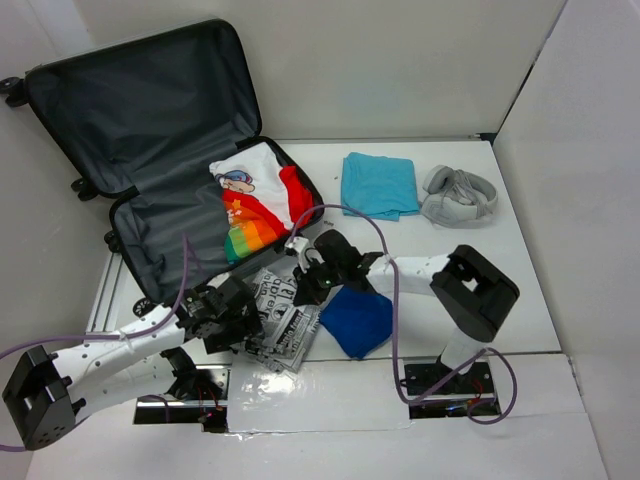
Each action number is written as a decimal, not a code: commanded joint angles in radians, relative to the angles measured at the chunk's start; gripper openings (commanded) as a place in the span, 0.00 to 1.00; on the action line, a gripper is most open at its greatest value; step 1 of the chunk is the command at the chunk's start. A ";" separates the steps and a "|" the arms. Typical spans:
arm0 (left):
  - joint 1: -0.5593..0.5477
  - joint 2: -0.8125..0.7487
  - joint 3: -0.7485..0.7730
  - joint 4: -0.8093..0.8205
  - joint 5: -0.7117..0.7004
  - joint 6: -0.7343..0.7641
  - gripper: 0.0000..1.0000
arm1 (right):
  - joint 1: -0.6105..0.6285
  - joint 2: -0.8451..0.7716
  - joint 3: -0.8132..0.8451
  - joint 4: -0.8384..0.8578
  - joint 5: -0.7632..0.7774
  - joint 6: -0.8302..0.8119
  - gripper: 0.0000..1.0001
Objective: Pack the luggage
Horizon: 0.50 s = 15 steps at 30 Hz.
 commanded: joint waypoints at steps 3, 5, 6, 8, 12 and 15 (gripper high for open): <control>-0.015 0.004 0.127 0.090 -0.092 0.106 1.00 | 0.028 -0.175 -0.079 -0.095 0.408 0.190 0.00; -0.015 0.015 0.148 0.102 -0.093 0.129 1.00 | 0.019 -0.234 -0.103 -0.135 0.476 0.227 0.00; -0.015 0.027 0.162 0.102 -0.093 0.129 1.00 | 0.004 -0.251 -0.115 -0.170 0.516 0.270 0.00; -0.015 0.039 0.171 0.102 -0.093 0.140 1.00 | -0.013 -0.281 -0.159 -0.195 0.548 0.321 0.00; -0.015 0.074 0.161 0.111 -0.093 0.081 1.00 | -0.055 -0.363 -0.233 -0.235 0.582 0.475 0.00; -0.015 0.087 0.116 0.154 -0.053 0.041 1.00 | -0.055 -0.406 -0.277 -0.210 0.582 0.543 0.00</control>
